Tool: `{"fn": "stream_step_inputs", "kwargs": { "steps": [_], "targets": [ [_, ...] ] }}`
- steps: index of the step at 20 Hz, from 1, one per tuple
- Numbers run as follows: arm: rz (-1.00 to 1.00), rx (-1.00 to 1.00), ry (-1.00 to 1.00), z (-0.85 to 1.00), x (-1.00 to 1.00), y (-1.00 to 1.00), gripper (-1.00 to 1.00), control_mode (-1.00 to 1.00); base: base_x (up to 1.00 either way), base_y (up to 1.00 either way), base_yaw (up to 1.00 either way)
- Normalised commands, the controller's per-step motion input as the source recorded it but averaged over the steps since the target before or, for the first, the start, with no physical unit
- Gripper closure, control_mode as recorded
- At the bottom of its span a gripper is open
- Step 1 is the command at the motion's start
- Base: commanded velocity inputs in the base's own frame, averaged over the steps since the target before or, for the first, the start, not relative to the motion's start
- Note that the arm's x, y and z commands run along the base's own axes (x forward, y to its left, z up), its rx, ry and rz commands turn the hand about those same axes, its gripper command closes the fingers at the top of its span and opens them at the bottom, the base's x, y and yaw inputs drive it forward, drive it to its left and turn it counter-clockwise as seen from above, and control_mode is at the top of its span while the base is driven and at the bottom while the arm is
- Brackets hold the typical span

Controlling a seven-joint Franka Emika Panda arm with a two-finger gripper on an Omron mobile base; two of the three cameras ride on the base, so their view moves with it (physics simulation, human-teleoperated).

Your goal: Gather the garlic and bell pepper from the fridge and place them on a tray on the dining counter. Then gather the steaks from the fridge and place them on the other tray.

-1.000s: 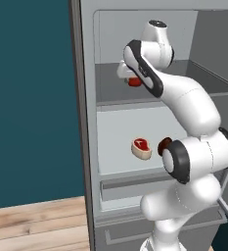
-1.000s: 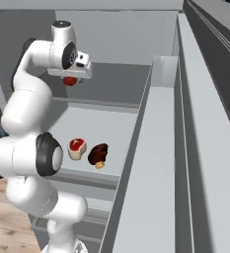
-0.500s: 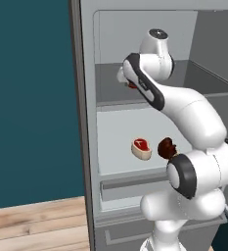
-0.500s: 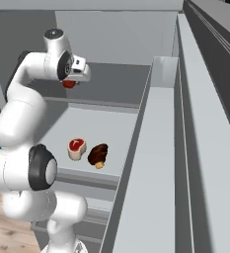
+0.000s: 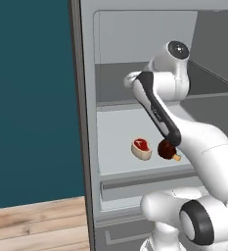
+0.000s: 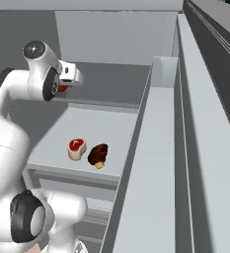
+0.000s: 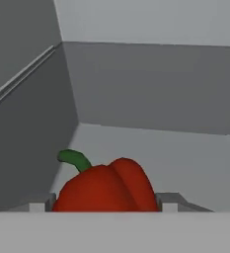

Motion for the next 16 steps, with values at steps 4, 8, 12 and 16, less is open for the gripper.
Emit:
{"fn": "stream_step_inputs", "kwargs": {
  "steps": [4, 8, 12, 16],
  "targets": [
    [0.0, 0.0, -0.14, 0.31, -1.0, -0.14, 1.0, -1.0, 0.0, 0.0, 0.0],
    [0.0, 0.0, -0.3, 0.05, -1.0, -0.33, 1.0, -1.0, 0.0, 0.0, 0.0],
    [0.0, 0.0, -0.3, 0.0, -1.0, -0.45, 1.0, -1.0, 0.0, 0.0, 0.0],
    [0.0, 0.0, -0.22, 0.0, -0.9, -0.21, 1.0, -1.0, 0.0, 0.0, 0.0]
  ]
}}
